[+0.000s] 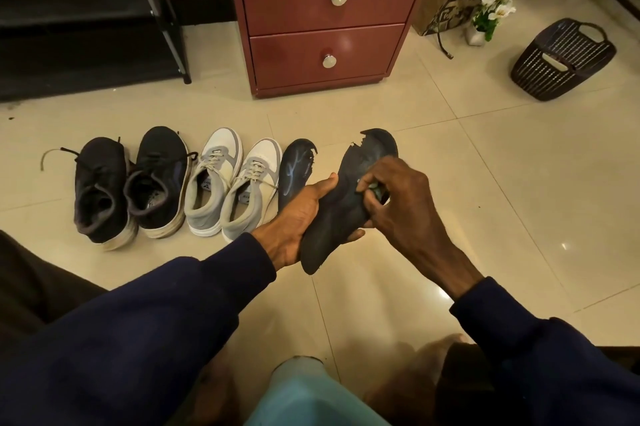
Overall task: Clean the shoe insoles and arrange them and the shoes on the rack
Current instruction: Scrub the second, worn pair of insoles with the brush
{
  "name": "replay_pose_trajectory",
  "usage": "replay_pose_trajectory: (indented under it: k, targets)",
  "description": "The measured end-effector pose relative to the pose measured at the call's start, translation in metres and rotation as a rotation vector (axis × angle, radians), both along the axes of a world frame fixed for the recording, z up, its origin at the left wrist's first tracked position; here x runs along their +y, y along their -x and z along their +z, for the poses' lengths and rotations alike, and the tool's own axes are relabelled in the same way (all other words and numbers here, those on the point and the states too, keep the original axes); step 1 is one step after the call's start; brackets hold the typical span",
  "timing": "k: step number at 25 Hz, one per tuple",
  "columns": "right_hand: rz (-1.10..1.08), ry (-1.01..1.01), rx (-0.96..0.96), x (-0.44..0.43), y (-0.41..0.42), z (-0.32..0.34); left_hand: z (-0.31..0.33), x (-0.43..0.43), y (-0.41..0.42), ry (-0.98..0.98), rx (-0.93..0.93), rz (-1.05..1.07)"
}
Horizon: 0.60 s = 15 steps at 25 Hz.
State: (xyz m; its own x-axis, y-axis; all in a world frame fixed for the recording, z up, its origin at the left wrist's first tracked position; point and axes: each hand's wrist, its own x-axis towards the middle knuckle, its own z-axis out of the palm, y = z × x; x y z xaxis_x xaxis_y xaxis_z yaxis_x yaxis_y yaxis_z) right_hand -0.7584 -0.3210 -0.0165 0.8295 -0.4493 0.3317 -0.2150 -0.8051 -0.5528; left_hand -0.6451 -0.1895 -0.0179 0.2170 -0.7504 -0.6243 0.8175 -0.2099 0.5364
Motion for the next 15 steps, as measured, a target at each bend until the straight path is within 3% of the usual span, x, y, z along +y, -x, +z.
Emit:
replay_pose_trajectory:
  k: [4, 7, 10, 15]
  targets:
    - [0.282, 0.032, 0.065, 0.038, -0.004, -0.005, -0.005, 0.001, -0.002, -0.032, 0.016, 0.035]
    - [0.136, 0.051, 0.029, 0.009, -0.005, -0.001, -0.002, -0.001, -0.001, 0.009, 0.012, 0.025]
    - [-0.028, -0.094, -0.012, -0.014, 0.0, 0.007, 0.004, -0.001, 0.001, 0.028, 0.015, -0.021]
    - [0.084, -0.272, -0.007, -0.002, -0.002, 0.013, 0.0, 0.0, -0.01, -0.011, -0.067, 0.02]
